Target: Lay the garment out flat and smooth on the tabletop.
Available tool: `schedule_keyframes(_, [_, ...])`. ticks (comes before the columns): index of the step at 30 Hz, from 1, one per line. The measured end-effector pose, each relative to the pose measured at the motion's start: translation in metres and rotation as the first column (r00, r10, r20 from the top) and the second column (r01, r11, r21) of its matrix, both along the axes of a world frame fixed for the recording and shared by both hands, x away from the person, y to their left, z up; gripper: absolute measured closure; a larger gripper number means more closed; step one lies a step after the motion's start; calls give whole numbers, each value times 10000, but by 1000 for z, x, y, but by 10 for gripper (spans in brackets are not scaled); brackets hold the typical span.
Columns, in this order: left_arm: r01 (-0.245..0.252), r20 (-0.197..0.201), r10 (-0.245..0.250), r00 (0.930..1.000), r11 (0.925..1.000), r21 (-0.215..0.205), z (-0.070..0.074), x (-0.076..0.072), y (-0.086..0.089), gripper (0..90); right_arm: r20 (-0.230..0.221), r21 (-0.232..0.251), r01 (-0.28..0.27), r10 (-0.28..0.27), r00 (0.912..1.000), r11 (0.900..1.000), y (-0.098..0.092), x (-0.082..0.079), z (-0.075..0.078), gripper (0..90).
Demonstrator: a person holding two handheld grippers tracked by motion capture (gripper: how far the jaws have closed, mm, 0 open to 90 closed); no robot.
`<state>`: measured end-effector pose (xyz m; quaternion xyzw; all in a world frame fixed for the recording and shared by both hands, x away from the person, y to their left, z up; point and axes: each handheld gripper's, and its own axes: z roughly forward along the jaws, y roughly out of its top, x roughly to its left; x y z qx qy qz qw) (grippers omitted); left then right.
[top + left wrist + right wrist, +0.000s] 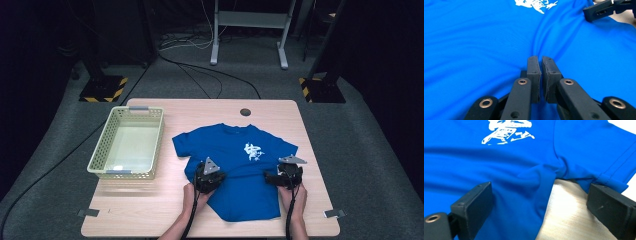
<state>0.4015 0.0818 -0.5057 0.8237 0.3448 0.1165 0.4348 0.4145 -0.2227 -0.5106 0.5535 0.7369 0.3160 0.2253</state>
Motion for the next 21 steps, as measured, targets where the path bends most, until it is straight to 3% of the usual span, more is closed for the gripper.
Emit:
schedule_keyframes(6, [-89, 1, 89, 10000, 9999, -106, 3, -2, 6, 856, -11, -1, -6, 6, 10000, 10000, 0, 0, 0, 64])
schedule_keyframes(21, [28, 274, -35, 9996, 9997, 249, 19, -15, 18, 856, 16, 20, -46, 46, 10000, 10000, 0, 0, 0, 78])
